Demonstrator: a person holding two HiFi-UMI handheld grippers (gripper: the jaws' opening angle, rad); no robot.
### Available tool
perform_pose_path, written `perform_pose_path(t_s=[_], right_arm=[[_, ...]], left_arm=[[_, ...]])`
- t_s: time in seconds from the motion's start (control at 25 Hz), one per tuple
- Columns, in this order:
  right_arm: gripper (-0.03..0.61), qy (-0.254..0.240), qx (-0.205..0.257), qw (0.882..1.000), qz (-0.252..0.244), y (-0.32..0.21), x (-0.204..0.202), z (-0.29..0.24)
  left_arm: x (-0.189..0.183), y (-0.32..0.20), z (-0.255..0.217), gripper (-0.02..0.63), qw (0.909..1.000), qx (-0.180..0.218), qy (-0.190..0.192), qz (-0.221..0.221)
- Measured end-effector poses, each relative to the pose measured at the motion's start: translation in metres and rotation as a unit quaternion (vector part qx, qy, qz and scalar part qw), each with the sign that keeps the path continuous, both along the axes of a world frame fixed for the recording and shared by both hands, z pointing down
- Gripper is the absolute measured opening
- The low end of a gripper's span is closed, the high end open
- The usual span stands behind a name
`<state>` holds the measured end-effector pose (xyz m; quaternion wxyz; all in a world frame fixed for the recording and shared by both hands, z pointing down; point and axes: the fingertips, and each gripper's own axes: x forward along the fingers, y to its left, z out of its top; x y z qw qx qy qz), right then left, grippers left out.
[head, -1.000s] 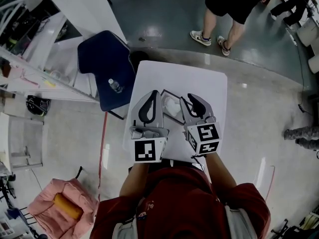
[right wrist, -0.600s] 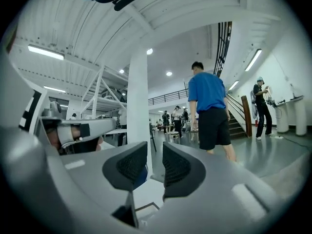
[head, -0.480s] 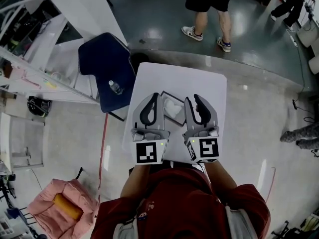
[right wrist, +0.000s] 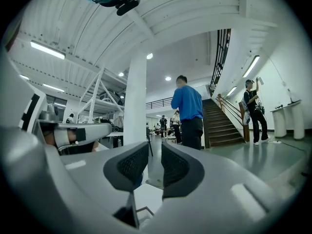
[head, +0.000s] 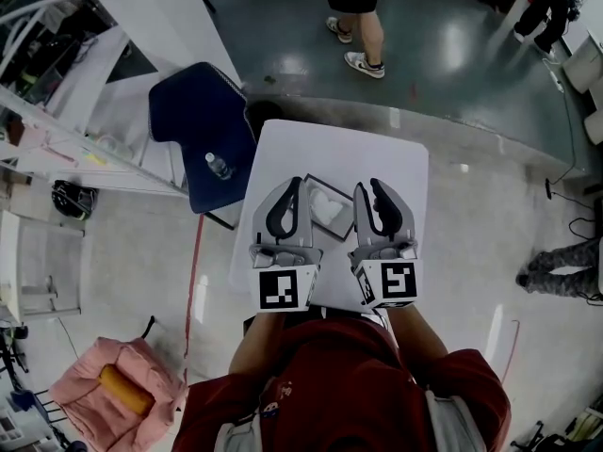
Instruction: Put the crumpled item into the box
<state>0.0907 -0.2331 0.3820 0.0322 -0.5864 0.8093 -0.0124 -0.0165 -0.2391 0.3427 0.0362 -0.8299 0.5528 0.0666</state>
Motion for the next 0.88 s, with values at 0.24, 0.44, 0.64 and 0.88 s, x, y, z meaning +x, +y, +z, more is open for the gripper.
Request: perform_pose_path(t_s=[0.24, 0.44, 0.64, 0.88], right_arm=[[0.055, 0.007, -0.002, 1.000, -0.006, -0.0025, 0.0018, 0.0002], [0.006, 0.010, 0.003, 1.000, -0.010, -0.0035, 0.0016, -0.0019], [0.002, 0.021, 0.000, 1.000, -0.021, -0.0033, -0.0010, -0.0006], [0.002, 0.033, -0.011, 0.999, -0.022, -0.0058, -0.0063, 0.0054]], left_arm=[[0.0050, -0.0008, -0.0001, 0.003, 1.0000, 0.000, -0.002, 0.002], [0.0076, -0.0019, 0.0013, 0.003, 1.0000, -0.004, -0.002, 0.004], [0.0100, -0.0023, 0.0024, 0.003, 1.0000, -0.008, -0.001, 0.004], [0.0072, -0.0031, 0.0047, 0.003, 1.0000, -0.007, -0.003, 0.004]])
